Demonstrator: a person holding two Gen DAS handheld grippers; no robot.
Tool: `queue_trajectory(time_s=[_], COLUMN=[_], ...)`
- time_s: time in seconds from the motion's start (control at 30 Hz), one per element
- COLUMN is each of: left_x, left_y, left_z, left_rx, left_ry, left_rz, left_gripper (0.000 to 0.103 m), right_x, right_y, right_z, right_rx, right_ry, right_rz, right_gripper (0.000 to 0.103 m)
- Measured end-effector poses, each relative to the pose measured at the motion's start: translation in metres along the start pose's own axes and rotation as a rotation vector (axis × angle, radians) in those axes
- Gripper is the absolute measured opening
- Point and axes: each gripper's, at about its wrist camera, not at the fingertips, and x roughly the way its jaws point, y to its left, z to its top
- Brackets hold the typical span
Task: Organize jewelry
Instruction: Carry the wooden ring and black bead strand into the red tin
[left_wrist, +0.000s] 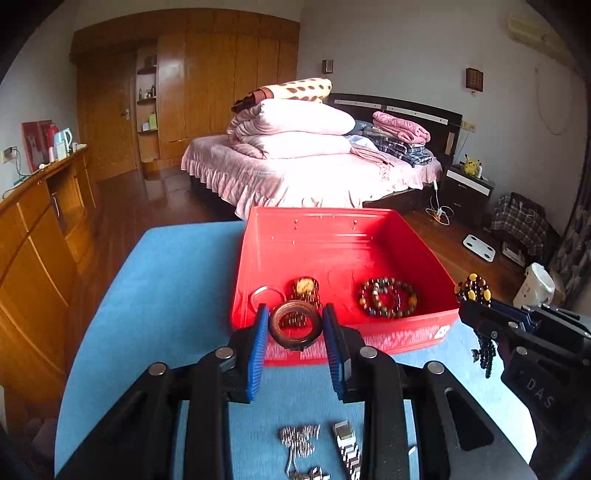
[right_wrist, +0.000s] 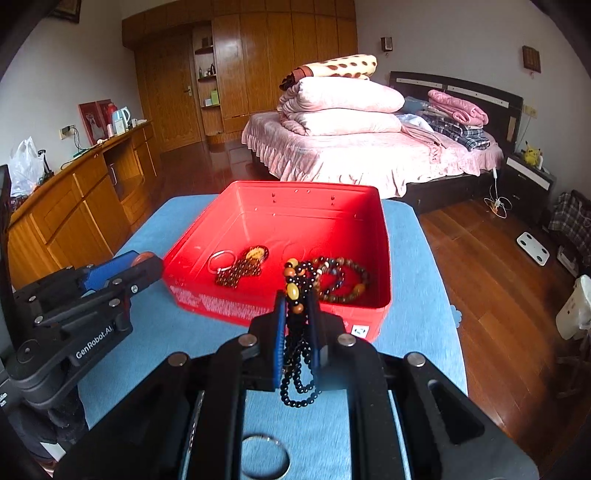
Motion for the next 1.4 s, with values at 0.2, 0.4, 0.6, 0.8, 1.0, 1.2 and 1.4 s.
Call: queue_trajectory(time_s=[0.2, 0.4, 0.6, 0.8, 1.0, 1.2, 1.4], left_x=[0.027, 0.058, 0.093, 0.129, 0.152, 0.157, 0.154], left_y=[0.000, -0.001, -0.001, 0.000, 0.000, 0.000, 0.007], left_z=[0.025, 0.041, 0.051, 0.053, 0.051, 0.055, 0.057], left_rx=[0.004, 0.013, 0.013, 0.000, -0.005, 0.005, -0.035], left_ry=[0.007, 0.031, 0.078, 0.139, 0.178, 0.189, 0.189], left_rz=[0.015, 0.025, 0.032, 0.021, 0.021, 0.030, 0.032], left_gripper=[0.029, 0.029, 0.029, 0.029, 0.029, 0.029, 0.060], right_x=[0.019, 0.047, 0.085, 0.123, 0.142, 0.151, 0.147], right_y=[-0.011, -0.021, -0.027, -0.034, -0.040, -0.040, -0.041], right_z=[0.025, 0.047, 0.063, 0.064, 0.059, 0.060, 0.060], right_rx=[0.023, 0.030, 0.043, 0.065, 0.082, 0.081, 0.085], right_ry=[0.003, 0.020, 0.066, 0.126, 0.156, 0.172, 0.156], right_rz=[-0.001, -0.005, -0.019, -0.032, -0.034, -0.036, -0.056], right_gripper=[0.010, 0.010, 0.010, 0.010, 0.010, 0.011, 0.022])
